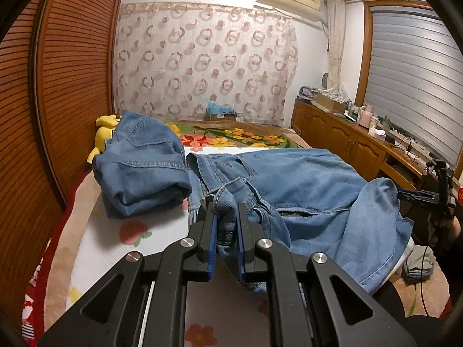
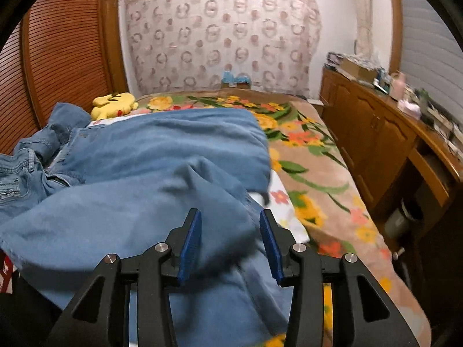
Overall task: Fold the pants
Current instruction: 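Lift the jeans waistband with both tools, raising the jeans off the sheet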
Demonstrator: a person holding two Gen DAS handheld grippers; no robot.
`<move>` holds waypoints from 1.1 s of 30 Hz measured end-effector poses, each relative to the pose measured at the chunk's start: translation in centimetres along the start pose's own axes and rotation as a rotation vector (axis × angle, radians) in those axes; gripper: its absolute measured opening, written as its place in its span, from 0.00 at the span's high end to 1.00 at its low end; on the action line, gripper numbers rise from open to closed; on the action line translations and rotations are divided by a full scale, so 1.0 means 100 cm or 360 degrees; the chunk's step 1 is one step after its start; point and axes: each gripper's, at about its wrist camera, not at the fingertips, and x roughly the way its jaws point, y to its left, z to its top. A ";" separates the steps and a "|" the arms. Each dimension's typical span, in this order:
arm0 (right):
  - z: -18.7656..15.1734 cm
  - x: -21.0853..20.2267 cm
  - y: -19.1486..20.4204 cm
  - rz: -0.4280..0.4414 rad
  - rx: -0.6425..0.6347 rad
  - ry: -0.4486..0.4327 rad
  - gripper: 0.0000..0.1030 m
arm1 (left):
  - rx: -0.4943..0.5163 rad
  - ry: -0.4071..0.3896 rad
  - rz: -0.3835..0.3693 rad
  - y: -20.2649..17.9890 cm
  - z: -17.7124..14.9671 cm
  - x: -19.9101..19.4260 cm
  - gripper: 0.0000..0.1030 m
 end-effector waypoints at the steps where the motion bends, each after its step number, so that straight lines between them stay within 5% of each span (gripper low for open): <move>1: -0.008 -0.002 -0.005 -0.0001 0.0019 0.0004 0.57 | -0.0002 0.0010 -0.0004 0.000 -0.002 0.001 0.88; 12: 0.044 0.007 0.014 -0.0008 -0.0036 0.0146 0.57 | 0.0004 0.0048 -0.0007 -0.003 -0.007 0.005 0.88; 33: 0.040 0.017 -0.003 0.0063 0.0037 0.0209 0.58 | -0.0011 0.0115 0.0002 0.005 -0.018 0.016 0.88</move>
